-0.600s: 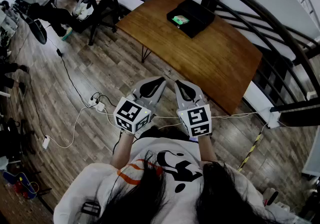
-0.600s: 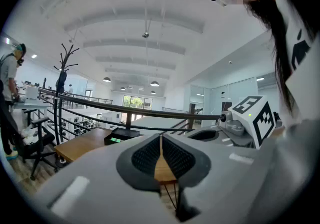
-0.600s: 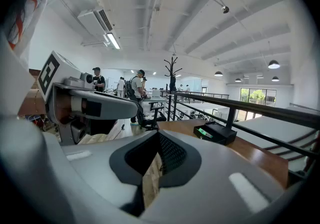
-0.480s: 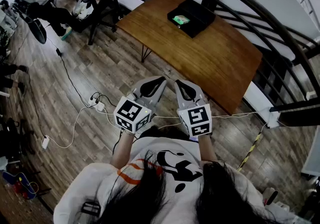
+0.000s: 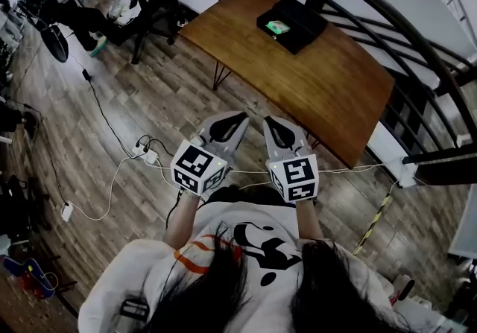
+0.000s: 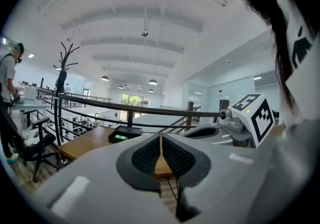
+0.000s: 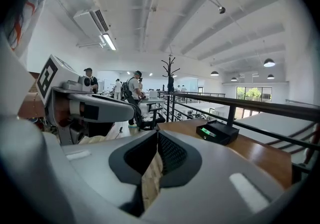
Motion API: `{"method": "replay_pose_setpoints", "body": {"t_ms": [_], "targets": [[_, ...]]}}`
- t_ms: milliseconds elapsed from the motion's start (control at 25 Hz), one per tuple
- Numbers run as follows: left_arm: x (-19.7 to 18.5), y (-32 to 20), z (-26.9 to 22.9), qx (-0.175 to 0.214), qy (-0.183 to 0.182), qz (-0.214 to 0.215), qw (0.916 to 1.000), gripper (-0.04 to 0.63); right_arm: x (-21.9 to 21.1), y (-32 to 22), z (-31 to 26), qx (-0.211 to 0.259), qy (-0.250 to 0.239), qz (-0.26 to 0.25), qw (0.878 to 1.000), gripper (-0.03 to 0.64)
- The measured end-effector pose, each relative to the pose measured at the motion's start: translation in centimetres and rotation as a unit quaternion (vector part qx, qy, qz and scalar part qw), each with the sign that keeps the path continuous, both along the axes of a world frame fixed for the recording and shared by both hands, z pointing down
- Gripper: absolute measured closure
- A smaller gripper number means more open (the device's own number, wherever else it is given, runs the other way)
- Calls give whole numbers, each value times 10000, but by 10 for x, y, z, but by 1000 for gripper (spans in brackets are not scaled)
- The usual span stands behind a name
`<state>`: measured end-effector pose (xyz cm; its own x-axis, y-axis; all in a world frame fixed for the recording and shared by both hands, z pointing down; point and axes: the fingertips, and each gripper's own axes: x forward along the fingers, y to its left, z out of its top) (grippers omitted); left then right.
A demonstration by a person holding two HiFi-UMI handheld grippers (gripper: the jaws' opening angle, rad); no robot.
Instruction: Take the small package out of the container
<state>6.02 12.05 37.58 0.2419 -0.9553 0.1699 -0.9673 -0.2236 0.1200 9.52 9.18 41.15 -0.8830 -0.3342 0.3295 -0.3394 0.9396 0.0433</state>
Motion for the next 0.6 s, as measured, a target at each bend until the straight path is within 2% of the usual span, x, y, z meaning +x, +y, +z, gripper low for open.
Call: {"method": "replay_pose_setpoints", "body": {"t_ms": [600], "targets": [[-2,27,12,-66,132,113,9998,595,2,22,9,-27,190,113,9998,572]]}}
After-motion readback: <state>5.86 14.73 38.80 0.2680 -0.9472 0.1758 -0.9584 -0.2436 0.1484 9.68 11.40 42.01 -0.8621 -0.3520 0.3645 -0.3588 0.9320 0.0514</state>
